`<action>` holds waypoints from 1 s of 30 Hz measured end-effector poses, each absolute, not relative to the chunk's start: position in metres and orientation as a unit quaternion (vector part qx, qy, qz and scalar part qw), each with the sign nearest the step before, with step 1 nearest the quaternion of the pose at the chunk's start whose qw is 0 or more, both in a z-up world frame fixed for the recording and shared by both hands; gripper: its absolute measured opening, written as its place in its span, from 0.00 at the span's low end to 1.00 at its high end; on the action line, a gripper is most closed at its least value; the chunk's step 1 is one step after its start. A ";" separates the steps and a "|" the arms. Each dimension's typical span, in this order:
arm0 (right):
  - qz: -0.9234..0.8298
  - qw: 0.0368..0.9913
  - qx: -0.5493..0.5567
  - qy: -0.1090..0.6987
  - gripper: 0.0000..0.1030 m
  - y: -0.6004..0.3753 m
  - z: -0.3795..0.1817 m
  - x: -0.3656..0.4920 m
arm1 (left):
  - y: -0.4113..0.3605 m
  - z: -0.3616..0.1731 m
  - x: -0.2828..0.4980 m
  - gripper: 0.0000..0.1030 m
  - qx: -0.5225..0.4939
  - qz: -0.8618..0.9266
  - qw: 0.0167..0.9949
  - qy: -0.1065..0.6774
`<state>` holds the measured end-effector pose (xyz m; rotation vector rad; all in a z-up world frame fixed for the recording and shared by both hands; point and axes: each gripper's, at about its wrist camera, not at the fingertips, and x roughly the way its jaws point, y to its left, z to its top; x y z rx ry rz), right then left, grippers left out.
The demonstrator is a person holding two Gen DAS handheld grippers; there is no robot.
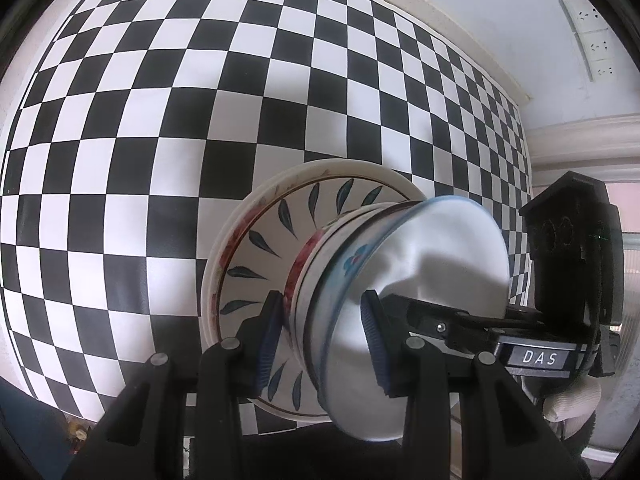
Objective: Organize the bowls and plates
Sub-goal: 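Lower the bowl stack onto the patterned plate stack with both tools, then open both tools and raise them away from the bowls on the plates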
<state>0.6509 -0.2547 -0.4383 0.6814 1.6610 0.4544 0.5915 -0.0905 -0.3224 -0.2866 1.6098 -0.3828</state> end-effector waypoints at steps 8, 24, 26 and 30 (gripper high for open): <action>0.182 0.620 0.257 0.718 0.51 -0.253 -0.423 0.651 | -0.093 -0.318 0.588 0.37 -0.109 -0.156 0.677 0.711; 0.090 0.762 0.090 0.635 0.97 -0.248 -0.308 0.616 | -0.082 -0.239 0.554 0.90 -0.012 -0.079 0.812 0.578; 0.068 0.785 0.064 0.612 0.98 -0.244 -0.290 0.605 | -0.080 -0.227 0.547 0.90 -0.008 -0.070 0.824 0.562; 0.037 0.813 0.034 0.580 1.00 -0.236 -0.264 0.585 | -0.077 -0.205 0.531 0.91 0.001 -0.057 0.844 0.533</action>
